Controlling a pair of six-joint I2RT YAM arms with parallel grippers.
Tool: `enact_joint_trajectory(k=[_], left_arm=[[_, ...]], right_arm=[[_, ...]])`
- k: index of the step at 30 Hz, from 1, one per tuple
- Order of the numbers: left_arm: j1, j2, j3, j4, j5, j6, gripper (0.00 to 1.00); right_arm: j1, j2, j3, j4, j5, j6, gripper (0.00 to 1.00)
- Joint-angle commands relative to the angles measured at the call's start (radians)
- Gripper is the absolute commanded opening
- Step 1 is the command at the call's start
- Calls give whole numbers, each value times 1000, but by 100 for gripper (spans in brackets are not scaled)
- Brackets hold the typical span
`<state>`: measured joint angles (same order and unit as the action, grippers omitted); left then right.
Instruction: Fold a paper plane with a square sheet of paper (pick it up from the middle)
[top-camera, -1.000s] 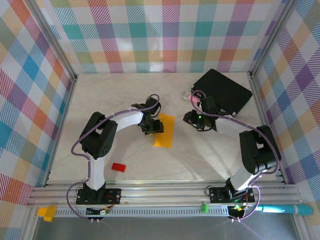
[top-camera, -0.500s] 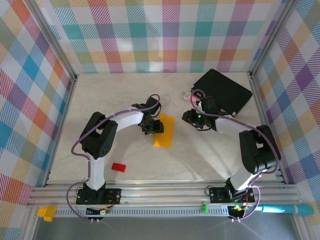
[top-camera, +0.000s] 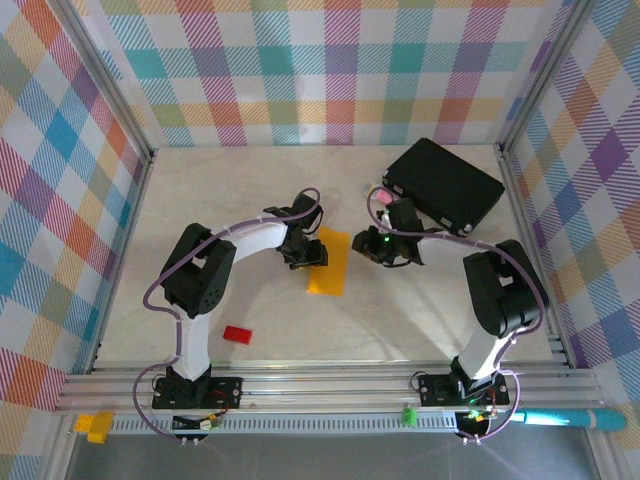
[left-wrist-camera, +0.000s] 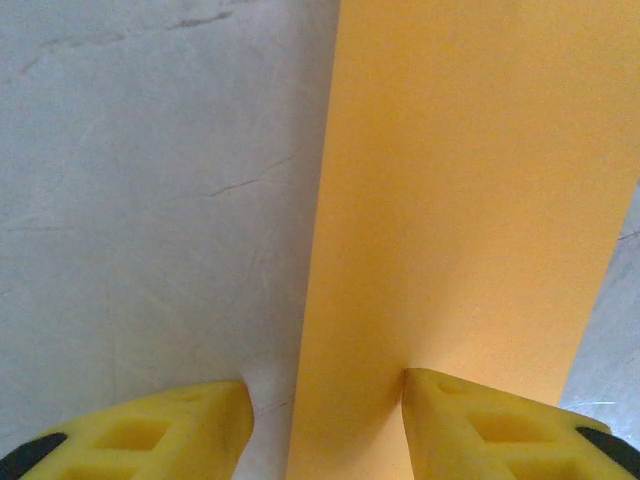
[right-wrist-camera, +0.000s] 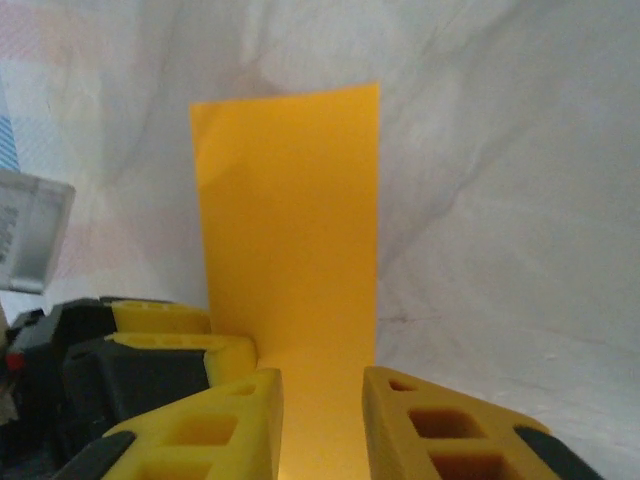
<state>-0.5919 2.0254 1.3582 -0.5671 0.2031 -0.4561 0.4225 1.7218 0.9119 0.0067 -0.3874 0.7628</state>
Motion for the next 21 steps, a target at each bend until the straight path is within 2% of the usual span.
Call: enact_joint_trajectory(k=[1, 15, 21], left_arm=[[-40, 149, -67, 67, 10, -3, 48], [-40, 143, -76, 73, 9, -7, 47], [-40, 137, -84, 76, 9, -8, 48]], right_arm=[[35, 41, 31, 30, -48, 31, 23], [81, 182, 85, 8, -100, 63, 14], [82, 204, 81, -52, -74, 43, 13]])
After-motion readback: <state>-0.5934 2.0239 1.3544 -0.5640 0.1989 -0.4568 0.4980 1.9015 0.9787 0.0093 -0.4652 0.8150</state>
